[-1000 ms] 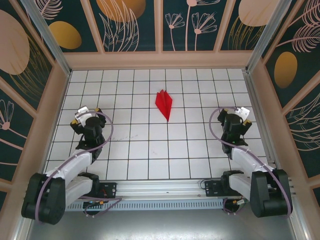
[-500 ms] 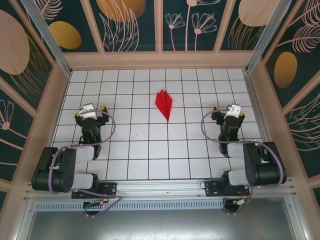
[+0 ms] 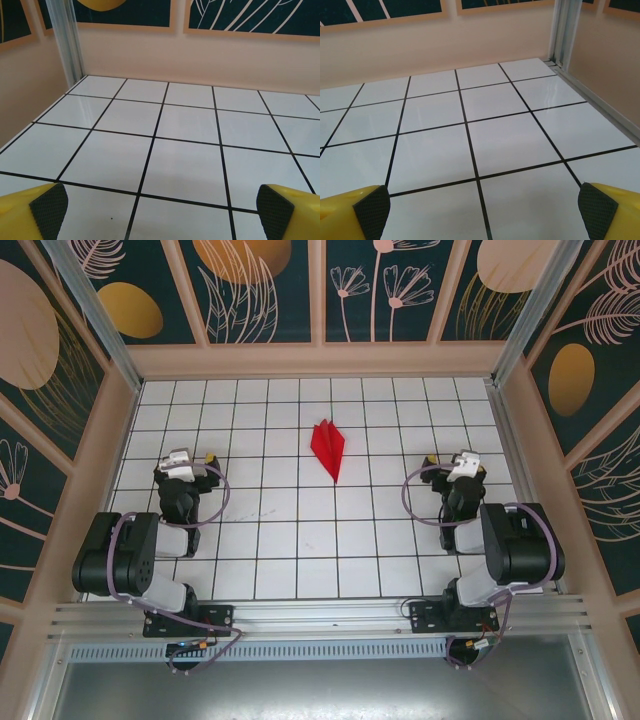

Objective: Fold a paper plane with a square sheet of paper (pick it up from the middle)
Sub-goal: Reset both arms

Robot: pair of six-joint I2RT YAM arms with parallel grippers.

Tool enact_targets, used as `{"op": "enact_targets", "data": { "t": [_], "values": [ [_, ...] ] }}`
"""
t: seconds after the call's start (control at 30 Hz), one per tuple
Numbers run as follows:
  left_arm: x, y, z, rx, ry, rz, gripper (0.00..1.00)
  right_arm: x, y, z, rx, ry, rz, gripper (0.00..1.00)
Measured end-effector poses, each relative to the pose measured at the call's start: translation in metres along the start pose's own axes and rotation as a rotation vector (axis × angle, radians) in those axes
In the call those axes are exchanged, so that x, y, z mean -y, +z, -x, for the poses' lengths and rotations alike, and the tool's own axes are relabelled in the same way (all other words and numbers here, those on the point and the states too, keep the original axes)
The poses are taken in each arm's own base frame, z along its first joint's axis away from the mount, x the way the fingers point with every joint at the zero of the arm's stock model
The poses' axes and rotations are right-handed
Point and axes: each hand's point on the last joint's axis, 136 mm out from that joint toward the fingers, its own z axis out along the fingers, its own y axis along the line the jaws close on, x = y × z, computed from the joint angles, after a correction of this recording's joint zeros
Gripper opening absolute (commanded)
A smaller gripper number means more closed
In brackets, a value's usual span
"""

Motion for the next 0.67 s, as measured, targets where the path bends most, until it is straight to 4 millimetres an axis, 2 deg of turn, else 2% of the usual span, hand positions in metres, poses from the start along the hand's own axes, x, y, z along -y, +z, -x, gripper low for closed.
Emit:
{"op": "enact_targets", "data": {
  "t": [0.67],
  "values": [
    [0.0002, 0.0006, 0.0004, 0.002, 0.0, -0.001, 0.99, 0.0032, 0.0006, 0.0003, -0.001, 0.015, 0.004, 0.99]
  ]
}}
